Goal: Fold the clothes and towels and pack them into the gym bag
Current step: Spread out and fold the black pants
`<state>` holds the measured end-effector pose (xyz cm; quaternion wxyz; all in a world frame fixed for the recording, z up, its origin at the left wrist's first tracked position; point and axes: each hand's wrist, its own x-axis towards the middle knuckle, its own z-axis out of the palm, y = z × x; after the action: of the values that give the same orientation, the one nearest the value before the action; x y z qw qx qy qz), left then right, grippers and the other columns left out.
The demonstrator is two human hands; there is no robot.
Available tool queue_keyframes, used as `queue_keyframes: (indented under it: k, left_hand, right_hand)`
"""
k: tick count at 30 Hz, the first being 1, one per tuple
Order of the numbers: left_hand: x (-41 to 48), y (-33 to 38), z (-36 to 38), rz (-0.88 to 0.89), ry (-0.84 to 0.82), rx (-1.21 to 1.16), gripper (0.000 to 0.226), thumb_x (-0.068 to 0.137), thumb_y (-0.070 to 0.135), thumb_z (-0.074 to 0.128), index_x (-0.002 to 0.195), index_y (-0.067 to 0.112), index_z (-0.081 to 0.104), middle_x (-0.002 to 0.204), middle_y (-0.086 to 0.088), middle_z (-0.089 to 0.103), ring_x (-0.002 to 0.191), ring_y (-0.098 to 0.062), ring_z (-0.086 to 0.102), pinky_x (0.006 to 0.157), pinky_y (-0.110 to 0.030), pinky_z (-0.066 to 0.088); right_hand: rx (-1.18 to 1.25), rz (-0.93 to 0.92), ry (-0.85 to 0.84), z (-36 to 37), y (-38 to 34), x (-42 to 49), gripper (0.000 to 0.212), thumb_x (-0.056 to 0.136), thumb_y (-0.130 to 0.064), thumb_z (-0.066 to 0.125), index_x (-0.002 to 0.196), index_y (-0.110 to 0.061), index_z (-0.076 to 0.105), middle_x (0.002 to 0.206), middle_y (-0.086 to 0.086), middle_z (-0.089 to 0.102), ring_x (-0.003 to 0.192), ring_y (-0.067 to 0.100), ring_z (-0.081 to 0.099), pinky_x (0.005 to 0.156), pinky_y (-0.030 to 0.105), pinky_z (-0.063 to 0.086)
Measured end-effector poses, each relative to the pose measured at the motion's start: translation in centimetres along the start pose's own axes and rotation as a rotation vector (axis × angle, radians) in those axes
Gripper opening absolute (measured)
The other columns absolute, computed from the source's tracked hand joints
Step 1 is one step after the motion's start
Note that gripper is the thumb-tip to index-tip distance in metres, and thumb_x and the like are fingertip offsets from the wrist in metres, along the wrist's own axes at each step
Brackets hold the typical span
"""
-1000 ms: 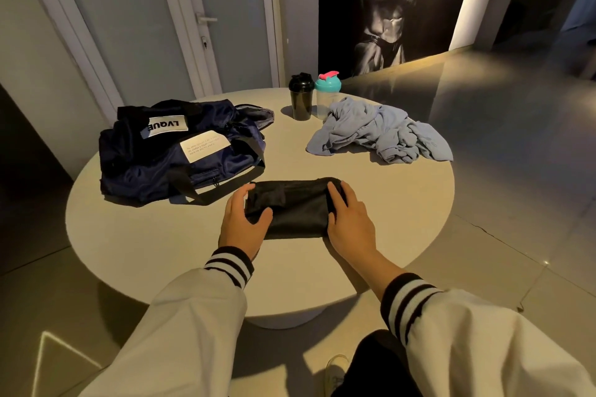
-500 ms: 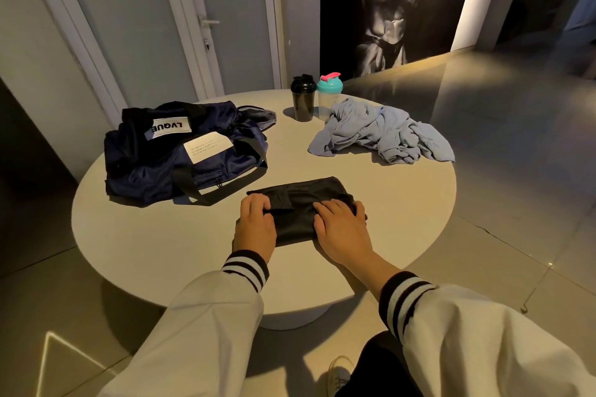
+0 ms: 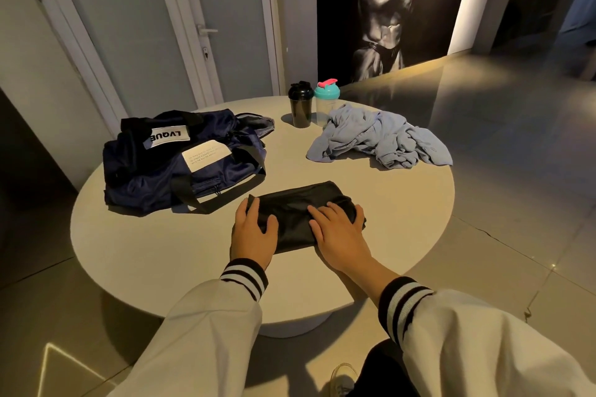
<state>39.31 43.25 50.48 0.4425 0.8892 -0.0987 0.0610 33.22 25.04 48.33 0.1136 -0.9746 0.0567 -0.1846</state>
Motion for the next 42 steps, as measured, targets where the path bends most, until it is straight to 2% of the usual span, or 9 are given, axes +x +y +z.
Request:
queue_keyframes:
  k: [3, 7, 12, 17, 23, 30, 34, 39, 42]
  left_hand:
    - [-0.8, 0.1, 0.0, 0.141, -0.047, -0.003, 0.049, 0.099, 0.029, 0.058, 0.146, 0.030, 0.044, 0.163, 0.005, 0.021, 0.145, -0.020, 0.031, 0.108, -0.031, 0.036]
    - [-1.7, 0.2, 1.0, 0.134, -0.058, -0.102, 0.034, 0.102, 0.021, 0.053, 0.133, 0.035, 0.055, 0.161, 0.009, 0.026, 0.143, -0.018, 0.036, 0.110, -0.038, 0.043]
    - [-2.1, 0.4, 1.1, 0.076, 0.047, -0.176, 0.026, 0.102, 0.025, 0.053, 0.123, 0.036, 0.061, 0.158, 0.013, 0.028, 0.112, 0.003, 0.052, 0.099, -0.035, 0.052]
    - [-0.9, 0.1, 1.9, 0.021, -0.063, 0.112, 0.032, 0.101, 0.039, 0.048, 0.133, 0.042, 0.054, 0.164, 0.004, 0.017, 0.152, -0.023, 0.012, 0.122, -0.049, 0.021]
    - [-0.8, 0.2, 2.0, 0.038, -0.054, 0.220, 0.038, 0.103, 0.037, 0.041, 0.138, 0.033, 0.052, 0.155, -0.001, 0.036, 0.138, -0.024, 0.034, 0.116, -0.045, 0.032]
    - [-3.0, -0.1, 1.3, 0.164, -0.031, 0.095, 0.034, 0.103, 0.027, 0.047, 0.132, 0.018, 0.061, 0.137, 0.000, 0.058, 0.120, -0.022, 0.056, 0.106, -0.033, 0.044]
    - [-5.1, 0.4, 0.6, 0.381, -0.080, 0.067, 0.029, 0.101, 0.017, 0.050, 0.124, 0.022, 0.067, 0.130, 0.008, 0.060, 0.115, -0.005, 0.054, 0.101, -0.020, 0.044]
    - [-4.3, 0.0, 0.6, 0.199, -0.132, 0.235, 0.041, 0.102, 0.042, 0.047, 0.143, 0.036, 0.048, 0.158, 0.001, 0.033, 0.143, -0.020, 0.027, 0.116, -0.043, 0.034]
    - [-4.4, 0.1, 0.9, 0.199, -0.205, 0.263, 0.040, 0.105, 0.039, 0.041, 0.144, 0.034, 0.050, 0.155, -0.004, 0.039, 0.139, -0.023, 0.034, 0.115, -0.040, 0.034]
  right_hand:
    - [-0.001, 0.062, 0.082, 0.3, 0.2, 0.2, 0.050, 0.106, -0.043, 0.019, 0.146, -0.030, 0.046, 0.146, 0.003, 0.048, 0.143, 0.027, 0.034, 0.113, 0.057, 0.002]
    - [-0.002, 0.007, 0.143, -0.8, -0.4, -0.4, 0.045, 0.103, -0.050, 0.027, 0.133, -0.030, 0.055, 0.120, 0.000, 0.050, 0.114, 0.024, 0.046, 0.104, 0.049, 0.026]
    - [0.049, 0.017, 0.036, -0.4, -0.1, -0.1, 0.046, 0.105, -0.045, 0.025, 0.141, -0.032, 0.051, 0.128, -0.006, 0.054, 0.127, 0.017, 0.043, 0.111, 0.050, 0.020]
    - [0.144, -0.020, -0.012, -0.3, 0.0, 0.1, 0.046, 0.107, -0.042, 0.026, 0.146, -0.031, 0.046, 0.151, -0.008, 0.047, 0.146, 0.013, 0.029, 0.117, 0.047, 0.014]
    - [0.227, -0.135, 0.117, -1.5, -0.9, -2.1, 0.043, 0.102, -0.052, 0.036, 0.132, -0.031, 0.059, 0.119, -0.007, 0.049, 0.119, 0.015, 0.040, 0.103, 0.036, 0.029]
    - [0.139, 0.009, 0.028, -0.4, -0.4, -3.0, 0.040, 0.107, -0.033, 0.037, 0.144, -0.026, 0.051, 0.151, 0.001, 0.043, 0.148, 0.026, 0.024, 0.112, 0.051, 0.021]
    - [0.314, 0.062, 0.074, -0.9, -0.1, -3.2, 0.040, 0.105, -0.036, 0.041, 0.136, -0.019, 0.060, 0.144, 0.005, 0.049, 0.135, 0.027, 0.043, 0.110, 0.045, 0.038]
    - [0.353, -0.045, -0.071, -0.9, -0.2, -3.7, 0.040, 0.106, -0.035, 0.041, 0.143, -0.024, 0.055, 0.154, 0.000, 0.040, 0.151, 0.021, 0.018, 0.122, 0.034, 0.018]
    - [0.380, -0.050, -0.107, -1.3, -0.2, -3.8, 0.042, 0.107, -0.034, 0.039, 0.146, -0.024, 0.050, 0.158, 0.001, 0.035, 0.153, 0.020, 0.011, 0.123, 0.035, 0.014]
